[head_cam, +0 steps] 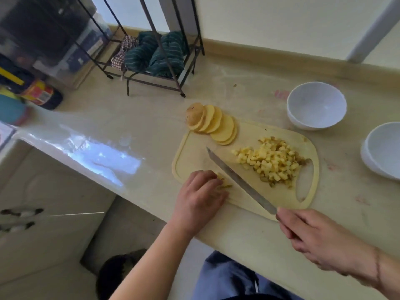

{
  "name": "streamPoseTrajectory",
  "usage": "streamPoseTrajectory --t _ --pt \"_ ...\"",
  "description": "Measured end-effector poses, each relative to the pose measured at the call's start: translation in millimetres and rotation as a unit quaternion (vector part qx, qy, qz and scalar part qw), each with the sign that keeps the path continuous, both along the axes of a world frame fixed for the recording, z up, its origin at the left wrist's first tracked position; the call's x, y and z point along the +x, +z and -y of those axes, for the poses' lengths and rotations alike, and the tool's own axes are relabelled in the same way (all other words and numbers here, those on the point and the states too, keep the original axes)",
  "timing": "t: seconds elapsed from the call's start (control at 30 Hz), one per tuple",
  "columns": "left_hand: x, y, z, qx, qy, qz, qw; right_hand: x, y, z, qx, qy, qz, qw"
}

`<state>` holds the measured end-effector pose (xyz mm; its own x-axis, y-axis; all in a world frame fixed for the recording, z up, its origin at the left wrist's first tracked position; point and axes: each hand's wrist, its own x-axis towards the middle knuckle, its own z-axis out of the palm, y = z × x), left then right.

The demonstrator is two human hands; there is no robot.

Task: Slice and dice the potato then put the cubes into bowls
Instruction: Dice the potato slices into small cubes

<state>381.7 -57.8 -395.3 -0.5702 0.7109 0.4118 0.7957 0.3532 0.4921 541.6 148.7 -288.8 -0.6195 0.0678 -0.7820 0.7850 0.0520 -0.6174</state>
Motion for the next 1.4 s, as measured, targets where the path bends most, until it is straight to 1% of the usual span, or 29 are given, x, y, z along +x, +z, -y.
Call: streamPoseTrajectory --t 0.17,0.37,0.53,0.67,1.0,1.2,1.27,1.4 --pt "-1 -8 -4 0.022 0.003 -0.014 1.000 1 -2 5 0.028 0.039 -0.020 0.999" --pt "-1 -9 -8 0.044 0.014 -0.005 0.999 1 1 7 0.010 0.033 -0.010 0.999" --pt "0 -11 -6 0.048 0.007 -0.024 0.999 1 6 8 0.029 0.047 -0.041 0.998" --pt "0 -11 -5 0.053 0.002 -0.025 0.998 2 8 9 0.034 0.049 -0.047 0.997" --pt "0 -12 -5 0.059 0.007 -0.004 0.998 6 13 11 0.038 0.056 -0.038 0.997" --pt "0 -13 -6 0.065 0.011 0.012 0.998 8 16 8 0.016 0.068 -0.006 0.998" --pt "-1 -13 -5 0.066 0.013 0.016 0.998 5 14 10 0.031 0.082 -0.015 0.996" --pt "-2 -12 -6 0.068 0.012 0.020 0.997 -8 0 15 0.080 0.110 -0.062 0.989"
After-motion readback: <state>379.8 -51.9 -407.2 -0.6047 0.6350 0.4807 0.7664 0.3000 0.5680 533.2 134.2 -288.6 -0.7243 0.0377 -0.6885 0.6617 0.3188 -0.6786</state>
